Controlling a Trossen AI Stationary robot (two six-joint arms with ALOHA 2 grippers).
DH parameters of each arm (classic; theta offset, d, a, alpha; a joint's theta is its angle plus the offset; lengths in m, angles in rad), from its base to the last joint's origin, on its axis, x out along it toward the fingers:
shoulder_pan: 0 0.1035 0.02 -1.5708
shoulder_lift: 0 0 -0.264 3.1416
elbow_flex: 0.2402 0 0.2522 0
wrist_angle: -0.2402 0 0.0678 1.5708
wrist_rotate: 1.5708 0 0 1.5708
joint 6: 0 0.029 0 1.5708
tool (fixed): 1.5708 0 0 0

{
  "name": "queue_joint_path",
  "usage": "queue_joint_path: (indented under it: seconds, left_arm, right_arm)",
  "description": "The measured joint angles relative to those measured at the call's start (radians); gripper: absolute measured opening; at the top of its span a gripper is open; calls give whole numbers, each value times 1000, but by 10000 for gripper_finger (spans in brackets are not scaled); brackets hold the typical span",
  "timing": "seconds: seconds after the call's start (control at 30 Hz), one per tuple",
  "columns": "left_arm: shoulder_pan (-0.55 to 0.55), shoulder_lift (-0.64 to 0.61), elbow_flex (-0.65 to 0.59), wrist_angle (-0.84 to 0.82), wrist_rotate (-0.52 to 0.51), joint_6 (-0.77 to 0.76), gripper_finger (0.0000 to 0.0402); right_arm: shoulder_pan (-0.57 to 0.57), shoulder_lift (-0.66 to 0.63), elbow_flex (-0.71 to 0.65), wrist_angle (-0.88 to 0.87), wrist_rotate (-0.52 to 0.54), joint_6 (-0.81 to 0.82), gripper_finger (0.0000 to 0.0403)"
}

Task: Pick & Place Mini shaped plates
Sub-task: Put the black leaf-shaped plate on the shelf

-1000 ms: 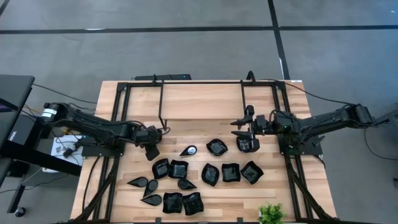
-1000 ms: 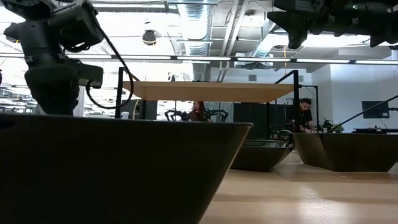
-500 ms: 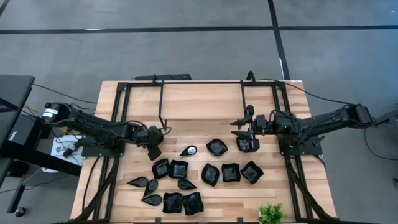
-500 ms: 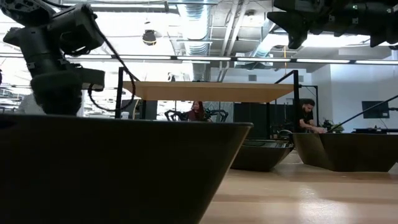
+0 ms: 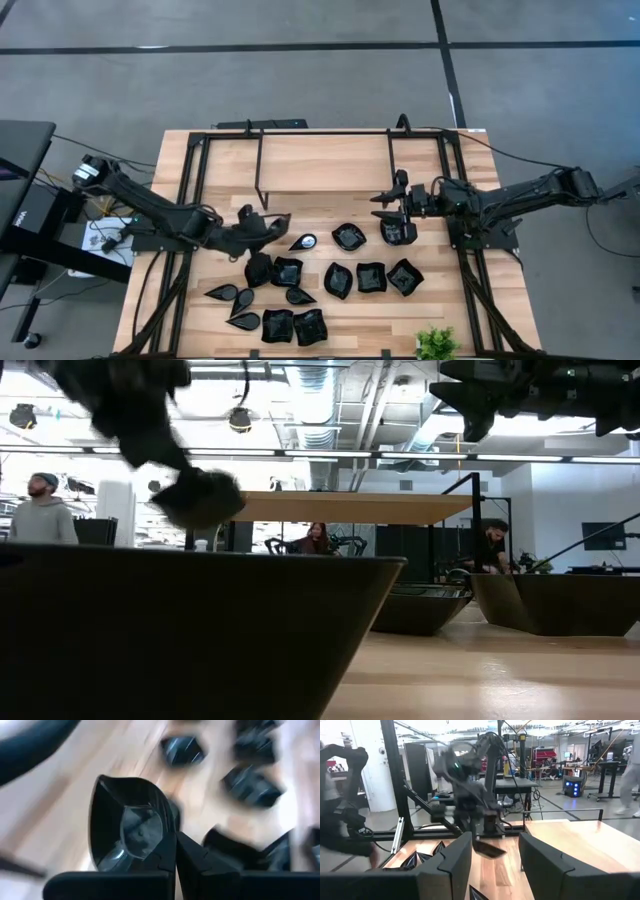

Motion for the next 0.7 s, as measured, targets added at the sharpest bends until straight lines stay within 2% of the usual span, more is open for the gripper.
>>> queue_joint_path:
  seconds: [0.13,0.27,0.43,0.57,0.7]
  left_arm:
    - [-10,0,103,12,-101,126,3]
    - [66,0,153,102,-137,302,4]
    - [252,0,155,165,-68,456,4]
    - [409,9,154,160,-20,452,4]
    - [517,21,153,147,29,458,4]
  right_arm:
    - [0,0,0,4,0,0,159]
    - [0,0,0,12,0,0,159]
    - [0,0,0,15,0,0,159]
    - [0,0,0,15,0,-6,159]
    - [0,0,0,14,0,-26,159]
